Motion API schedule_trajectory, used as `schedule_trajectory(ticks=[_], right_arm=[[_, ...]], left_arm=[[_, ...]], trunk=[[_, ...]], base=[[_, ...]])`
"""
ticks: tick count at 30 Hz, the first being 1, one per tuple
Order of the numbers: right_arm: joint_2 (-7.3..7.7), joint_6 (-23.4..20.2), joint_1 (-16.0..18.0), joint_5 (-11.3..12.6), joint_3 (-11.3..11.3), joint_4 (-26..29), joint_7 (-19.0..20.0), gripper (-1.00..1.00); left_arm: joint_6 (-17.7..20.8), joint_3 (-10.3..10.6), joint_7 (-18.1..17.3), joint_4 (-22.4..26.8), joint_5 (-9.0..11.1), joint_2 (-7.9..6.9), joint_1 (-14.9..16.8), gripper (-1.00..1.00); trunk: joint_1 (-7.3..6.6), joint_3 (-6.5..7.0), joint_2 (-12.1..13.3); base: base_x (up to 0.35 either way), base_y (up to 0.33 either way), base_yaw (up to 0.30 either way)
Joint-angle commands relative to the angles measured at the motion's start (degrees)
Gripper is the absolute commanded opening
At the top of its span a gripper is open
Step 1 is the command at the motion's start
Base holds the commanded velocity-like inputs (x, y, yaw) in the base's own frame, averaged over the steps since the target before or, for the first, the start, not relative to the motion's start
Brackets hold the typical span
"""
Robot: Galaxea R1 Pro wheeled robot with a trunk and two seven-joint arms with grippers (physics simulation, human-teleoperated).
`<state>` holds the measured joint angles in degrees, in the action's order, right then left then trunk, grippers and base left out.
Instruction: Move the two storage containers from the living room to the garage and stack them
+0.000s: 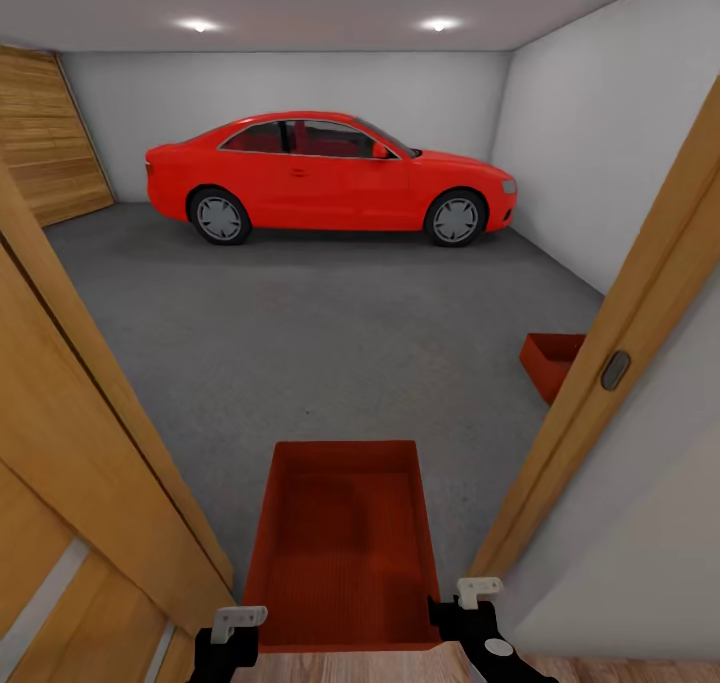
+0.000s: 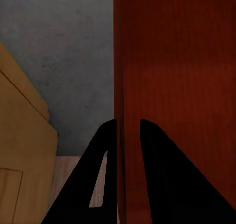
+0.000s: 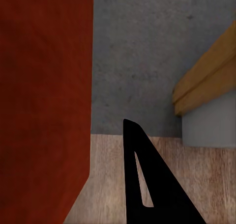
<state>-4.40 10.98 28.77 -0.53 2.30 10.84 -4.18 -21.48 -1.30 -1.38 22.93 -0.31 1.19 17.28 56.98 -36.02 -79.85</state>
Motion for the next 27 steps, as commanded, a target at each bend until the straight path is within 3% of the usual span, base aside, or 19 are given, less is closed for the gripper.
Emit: schedule_trajectory(ticks=[1, 10, 20, 27], right_arm=[[0.89, 0.19, 0.06, 0.00, -0.36, -0.03, -0.65, -1.00], [0.89, 0.20, 0.06, 0.00, -0.36, -0.03, -0.65, -1.00], [0.89, 0.21, 0.06, 0.00, -0.36, -0.03, -0.65, -1.00], [0.89, 0.18, 0.06, 0.00, -0.36, -0.03, -0.65, -1.00]], left_arm=[[-0.14, -0.89, 0.50, 0.01, 0.66, -0.04, 0.04, -1.00], [-0.14, -0.89, 0.50, 0.01, 0.65, -0.04, 0.04, -1.00], [-0.14, -0.89, 0.50, 0.01, 0.64, -0.04, 0.04, -1.00], [-0.14, -0.89, 0.50, 0.01, 0.62, -0.04, 0.04, -1.00]], trunk=[[0.00, -0.04, -0.03], [0.00, -0.04, -0.03], [0.00, -0.04, -0.03], [0.00, -0.04, -0.03]], base=[[0.080, 0.000, 0.000], [0.260, 0.000, 0.000], [0.068, 0.000, 0.000], [0.253, 0.000, 0.000]])
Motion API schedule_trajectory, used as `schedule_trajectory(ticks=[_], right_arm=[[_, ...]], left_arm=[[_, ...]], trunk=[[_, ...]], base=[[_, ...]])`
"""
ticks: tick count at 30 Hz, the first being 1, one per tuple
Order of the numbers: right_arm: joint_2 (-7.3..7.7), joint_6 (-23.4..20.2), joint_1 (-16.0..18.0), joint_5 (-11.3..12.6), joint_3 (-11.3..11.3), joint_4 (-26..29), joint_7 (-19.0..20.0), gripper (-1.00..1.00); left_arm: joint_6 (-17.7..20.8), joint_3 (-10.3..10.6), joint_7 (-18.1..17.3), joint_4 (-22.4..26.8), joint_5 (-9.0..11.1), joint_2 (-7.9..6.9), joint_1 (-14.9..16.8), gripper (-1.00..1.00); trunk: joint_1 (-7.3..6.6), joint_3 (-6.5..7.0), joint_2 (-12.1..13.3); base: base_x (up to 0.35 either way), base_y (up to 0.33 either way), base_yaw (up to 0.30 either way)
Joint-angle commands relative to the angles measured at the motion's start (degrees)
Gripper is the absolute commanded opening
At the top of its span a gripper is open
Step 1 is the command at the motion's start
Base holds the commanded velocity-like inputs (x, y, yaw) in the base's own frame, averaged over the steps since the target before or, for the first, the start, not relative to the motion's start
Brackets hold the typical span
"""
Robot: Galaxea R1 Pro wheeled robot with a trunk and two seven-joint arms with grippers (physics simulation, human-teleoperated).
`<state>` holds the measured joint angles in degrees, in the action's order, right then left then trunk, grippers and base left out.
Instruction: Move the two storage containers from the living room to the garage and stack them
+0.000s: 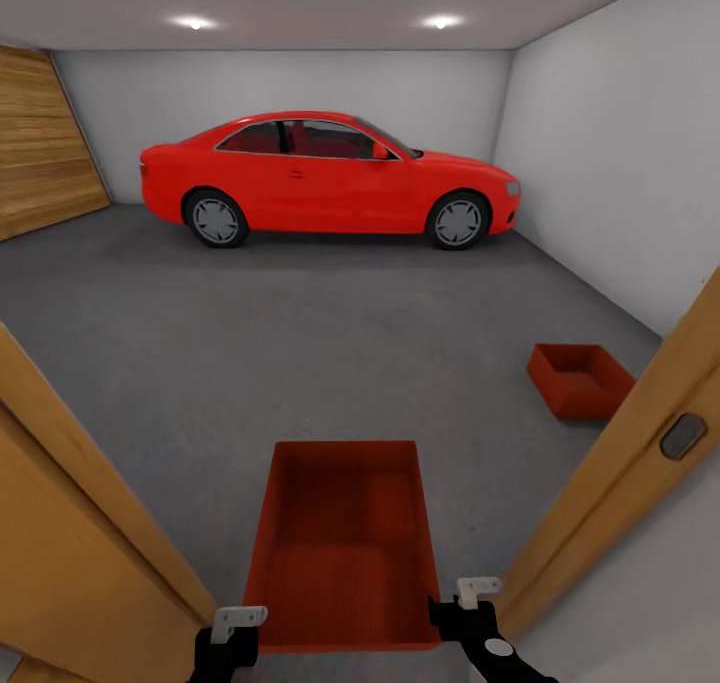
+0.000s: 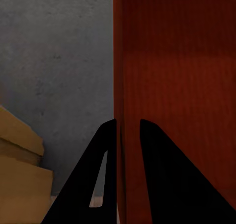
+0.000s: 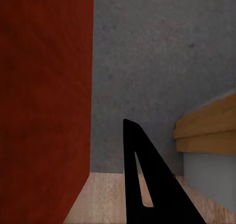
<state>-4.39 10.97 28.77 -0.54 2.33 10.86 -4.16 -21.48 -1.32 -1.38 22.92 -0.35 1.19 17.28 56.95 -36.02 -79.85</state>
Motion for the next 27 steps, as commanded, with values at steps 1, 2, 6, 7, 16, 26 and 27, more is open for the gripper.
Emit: schedule_trajectory(ticks=[1, 2, 6, 7, 16, 26, 27], right_arm=[[0.88, 0.20, 0.06, 0.01, -0.39, -0.05, -0.67, -1.00], [0.88, 0.23, 0.06, 0.01, -0.39, -0.05, -0.67, -1.00], [0.88, 0.24, 0.06, 0.01, -0.39, -0.05, -0.67, -1.00], [0.88, 0.23, 0.06, 0.01, -0.39, -0.05, -0.67, -1.00], [0.88, 0.26, 0.06, 0.01, -0.39, -0.05, -0.67, -1.00], [0.88, 0.22, 0.06, 0.01, -0.39, -0.05, -0.67, -1.00], [0.88, 0.22, 0.06, 0.01, -0.39, -0.05, -0.67, -1.00]], left_arm=[[-0.14, -0.87, 0.50, 0.02, 0.66, -0.05, 0.04, -1.00], [-0.14, -0.87, 0.50, 0.02, 0.67, -0.05, 0.04, -1.00], [-0.14, -0.87, 0.50, 0.02, 0.68, -0.05, 0.04, -1.00], [-0.14, -0.87, 0.50, 0.02, 0.67, -0.05, 0.04, -1.00], [-0.14, -0.87, 0.50, 0.01, 0.68, -0.05, 0.04, -1.00], [-0.14, -0.87, 0.50, 0.02, 0.67, -0.05, 0.04, -1.00], [-0.14, -0.87, 0.50, 0.02, 0.66, -0.05, 0.04, -1.00]], trunk=[[0.02, -0.04, -0.02], [0.02, -0.04, -0.02], [0.02, -0.04, -0.02], [0.02, -0.04, -0.02], [0.02, -0.04, -0.02], [0.02, -0.04, -0.02], [0.02, -0.04, -0.02]], base=[[0.146, 0.000, 0.000], [0.117, 0.000, 0.000], [0.051, 0.000, 0.000], [0.024, 0.000, 0.000], [0.103, 0.000, 0.000], [0.174, 0.000, 0.000], [0.026, 0.000, 0.000]])
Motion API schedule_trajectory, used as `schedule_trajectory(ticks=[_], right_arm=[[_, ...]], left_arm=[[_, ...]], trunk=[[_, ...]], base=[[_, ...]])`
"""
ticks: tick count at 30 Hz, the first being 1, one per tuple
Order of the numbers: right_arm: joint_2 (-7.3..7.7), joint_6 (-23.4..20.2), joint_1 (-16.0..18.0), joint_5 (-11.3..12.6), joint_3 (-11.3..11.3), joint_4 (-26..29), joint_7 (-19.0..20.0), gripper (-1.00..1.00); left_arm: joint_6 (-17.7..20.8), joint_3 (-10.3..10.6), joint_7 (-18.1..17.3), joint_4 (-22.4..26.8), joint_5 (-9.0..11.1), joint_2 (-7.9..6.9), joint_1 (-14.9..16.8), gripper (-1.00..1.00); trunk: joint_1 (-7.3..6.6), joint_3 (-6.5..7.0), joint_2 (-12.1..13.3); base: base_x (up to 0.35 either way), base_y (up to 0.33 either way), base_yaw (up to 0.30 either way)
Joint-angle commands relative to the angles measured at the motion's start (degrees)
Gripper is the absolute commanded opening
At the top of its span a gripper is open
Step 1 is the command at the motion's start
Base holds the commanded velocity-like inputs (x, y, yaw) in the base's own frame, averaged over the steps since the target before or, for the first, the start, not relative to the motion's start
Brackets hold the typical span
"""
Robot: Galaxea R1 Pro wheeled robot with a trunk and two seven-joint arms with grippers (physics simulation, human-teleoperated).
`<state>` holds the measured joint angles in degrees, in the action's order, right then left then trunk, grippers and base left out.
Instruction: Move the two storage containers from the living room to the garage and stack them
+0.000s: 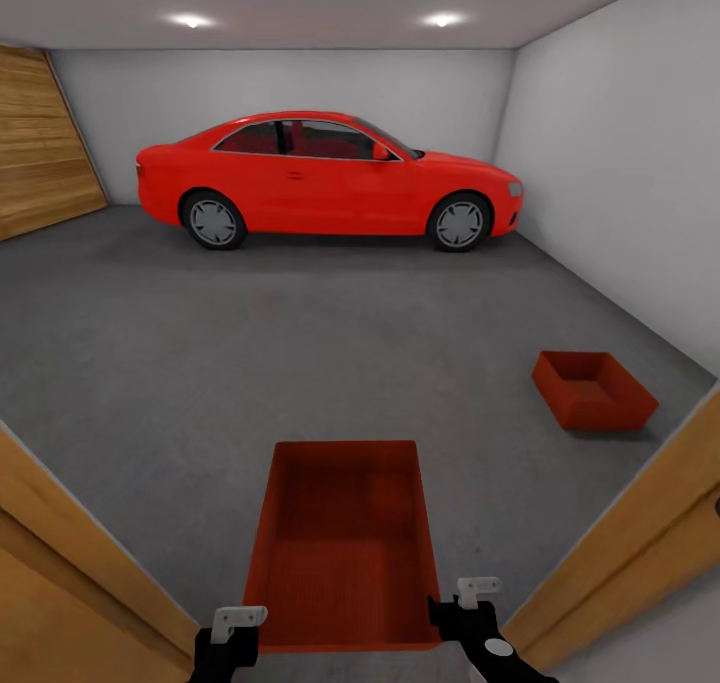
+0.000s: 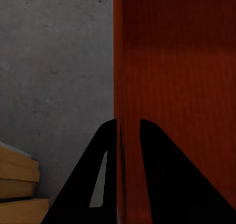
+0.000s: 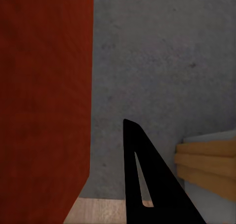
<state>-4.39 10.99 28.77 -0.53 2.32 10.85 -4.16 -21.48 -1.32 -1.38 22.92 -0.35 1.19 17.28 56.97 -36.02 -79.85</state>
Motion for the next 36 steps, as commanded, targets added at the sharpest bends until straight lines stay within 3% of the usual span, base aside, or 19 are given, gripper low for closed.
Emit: schedule_trajectory(ticks=[1, 16, 36], right_arm=[[0.88, 0.19, 0.06, 0.01, -0.39, -0.04, -0.67, -1.00], [0.88, 0.29, 0.06, 0.01, -0.39, -0.04, -0.67, -1.00], [0.88, 0.30, 0.06, 0.01, -0.39, -0.04, -0.67, -1.00]], left_arm=[[-0.14, -0.88, 0.50, 0.02, 0.67, -0.05, 0.04, -1.00], [-0.14, -0.88, 0.50, 0.01, 0.67, -0.05, 0.04, -1.00], [-0.14, -0.88, 0.50, 0.00, 0.69, -0.05, 0.04, -1.00]], trunk=[[0.00, -0.04, -0.03], [0.00, -0.04, -0.03], [0.00, -0.04, -0.03]], base=[[0.017, 0.000, 0.000], [0.155, 0.000, 0.000], [0.067, 0.023, 0.000]])
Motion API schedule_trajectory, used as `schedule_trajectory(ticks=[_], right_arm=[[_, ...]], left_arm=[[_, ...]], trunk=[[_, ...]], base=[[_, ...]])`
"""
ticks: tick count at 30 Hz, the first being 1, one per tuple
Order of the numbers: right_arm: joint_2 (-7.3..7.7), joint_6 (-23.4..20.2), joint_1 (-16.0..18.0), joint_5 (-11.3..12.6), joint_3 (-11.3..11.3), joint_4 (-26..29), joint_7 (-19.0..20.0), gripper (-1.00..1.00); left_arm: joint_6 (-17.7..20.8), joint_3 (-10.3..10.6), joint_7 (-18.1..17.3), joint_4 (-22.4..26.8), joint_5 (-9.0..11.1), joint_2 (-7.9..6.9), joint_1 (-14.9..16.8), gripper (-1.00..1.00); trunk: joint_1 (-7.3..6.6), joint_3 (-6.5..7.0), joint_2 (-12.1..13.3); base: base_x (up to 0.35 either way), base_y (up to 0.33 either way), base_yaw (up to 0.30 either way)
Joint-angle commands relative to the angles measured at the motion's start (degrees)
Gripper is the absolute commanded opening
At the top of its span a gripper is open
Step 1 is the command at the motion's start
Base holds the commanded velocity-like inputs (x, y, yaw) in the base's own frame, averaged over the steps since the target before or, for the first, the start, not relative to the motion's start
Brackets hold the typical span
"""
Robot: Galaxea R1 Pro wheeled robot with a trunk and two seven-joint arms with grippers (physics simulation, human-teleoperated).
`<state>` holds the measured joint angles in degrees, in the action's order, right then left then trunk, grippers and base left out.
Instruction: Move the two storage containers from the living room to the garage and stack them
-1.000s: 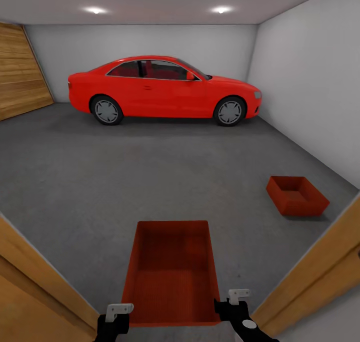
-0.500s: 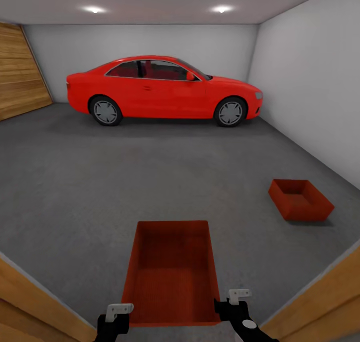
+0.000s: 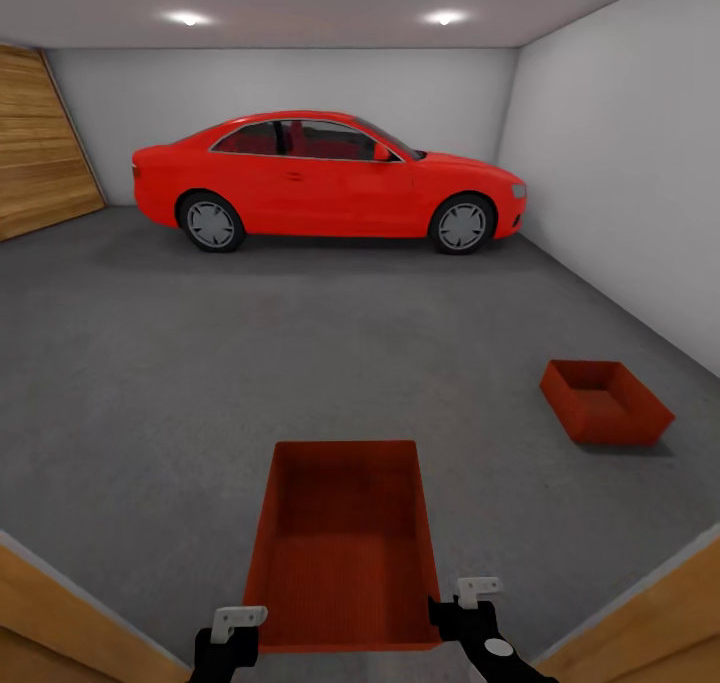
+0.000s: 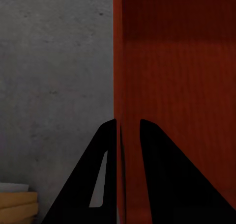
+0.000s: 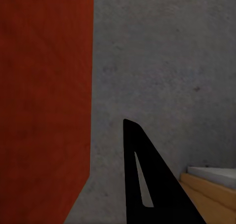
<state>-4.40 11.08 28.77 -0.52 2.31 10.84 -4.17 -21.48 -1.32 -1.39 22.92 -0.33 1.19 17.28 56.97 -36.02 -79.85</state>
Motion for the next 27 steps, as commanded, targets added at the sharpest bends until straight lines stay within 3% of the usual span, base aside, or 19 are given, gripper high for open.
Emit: schedule_trajectory(ticks=[1, 27], right_arm=[[0.88, 0.18, 0.06, 0.00, -0.38, -0.03, -0.66, -1.00], [0.88, 0.22, 0.06, 0.00, -0.38, -0.03, -0.66, -1.00]], left_arm=[[-0.14, -0.88, 0.51, 0.01, 0.66, -0.05, 0.03, -1.00], [-0.14, -0.88, 0.51, 0.02, 0.66, -0.05, 0.03, -1.00]], trunk=[[0.00, -0.04, -0.02], [0.00, -0.04, -0.02]], base=[[0.028, 0.012, 0.000], [0.067, 0.003, 0.000]])
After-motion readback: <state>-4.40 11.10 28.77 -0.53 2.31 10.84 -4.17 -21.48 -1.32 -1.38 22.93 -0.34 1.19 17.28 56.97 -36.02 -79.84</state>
